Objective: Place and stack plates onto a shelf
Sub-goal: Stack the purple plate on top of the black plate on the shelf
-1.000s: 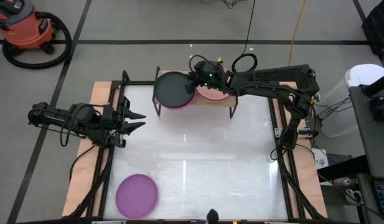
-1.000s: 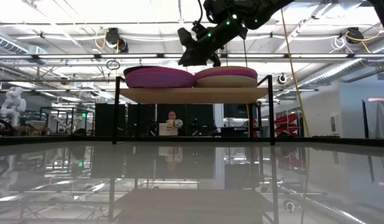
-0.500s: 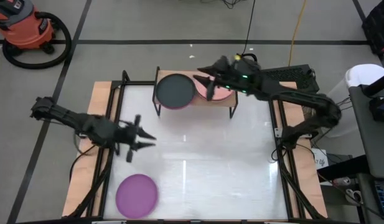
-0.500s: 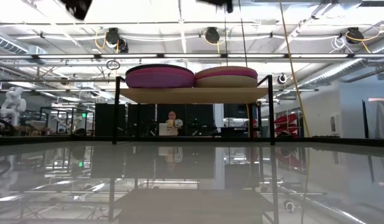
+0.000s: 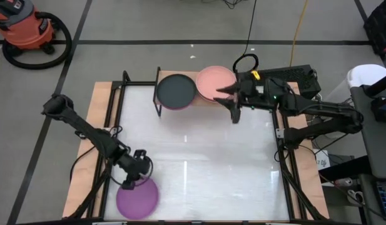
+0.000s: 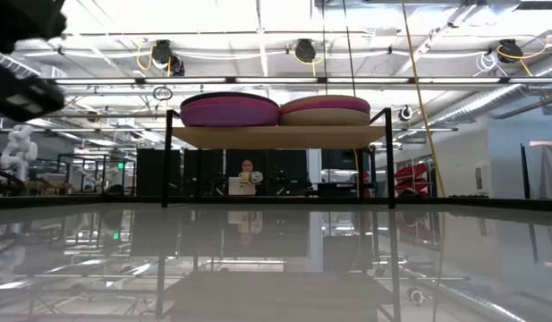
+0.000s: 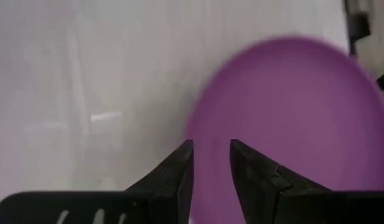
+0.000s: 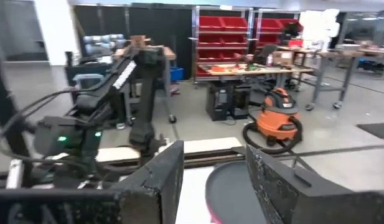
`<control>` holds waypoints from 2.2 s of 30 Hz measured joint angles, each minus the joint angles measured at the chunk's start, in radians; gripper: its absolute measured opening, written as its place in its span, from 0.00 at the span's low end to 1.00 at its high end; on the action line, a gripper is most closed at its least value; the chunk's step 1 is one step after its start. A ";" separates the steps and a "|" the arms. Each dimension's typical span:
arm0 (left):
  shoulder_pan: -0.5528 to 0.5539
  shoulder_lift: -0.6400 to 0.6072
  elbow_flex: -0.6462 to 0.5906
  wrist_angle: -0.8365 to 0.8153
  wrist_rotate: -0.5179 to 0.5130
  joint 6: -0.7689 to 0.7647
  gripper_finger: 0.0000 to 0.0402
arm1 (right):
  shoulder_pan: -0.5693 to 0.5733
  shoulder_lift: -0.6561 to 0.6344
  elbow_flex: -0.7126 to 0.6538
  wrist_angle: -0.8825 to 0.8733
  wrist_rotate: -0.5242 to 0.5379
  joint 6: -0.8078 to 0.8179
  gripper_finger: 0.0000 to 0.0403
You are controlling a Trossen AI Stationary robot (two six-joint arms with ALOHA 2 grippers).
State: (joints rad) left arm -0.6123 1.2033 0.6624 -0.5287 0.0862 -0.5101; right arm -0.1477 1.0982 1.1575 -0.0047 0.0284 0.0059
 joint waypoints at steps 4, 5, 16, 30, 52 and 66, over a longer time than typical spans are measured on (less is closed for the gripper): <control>-0.025 0.066 0.000 0.009 0.010 -0.054 0.27 | 0.052 -0.053 -0.097 0.052 0.000 -0.003 0.38; -0.025 0.077 0.000 0.009 0.011 -0.065 0.27 | 0.065 -0.064 -0.121 0.071 0.000 -0.003 0.38; -0.006 0.119 0.000 0.011 -0.017 -0.071 0.27 | 0.153 -0.168 -0.365 0.263 0.001 0.000 0.38; 0.006 0.119 0.001 0.007 -0.019 -0.061 0.27 | 0.156 -0.197 -0.433 0.293 0.053 0.016 0.38; 0.008 0.119 0.023 -0.023 -0.061 -0.023 0.27 | 0.156 -0.197 -0.433 0.274 0.053 0.026 0.38; 0.011 0.119 -0.073 0.082 -0.069 -0.061 0.16 | 0.156 -0.197 -0.433 0.254 0.053 0.031 0.38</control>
State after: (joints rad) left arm -0.6009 1.3224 0.5896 -0.4471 0.0174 -0.5707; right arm 0.0086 0.9016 0.7246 0.2497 0.0814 0.0368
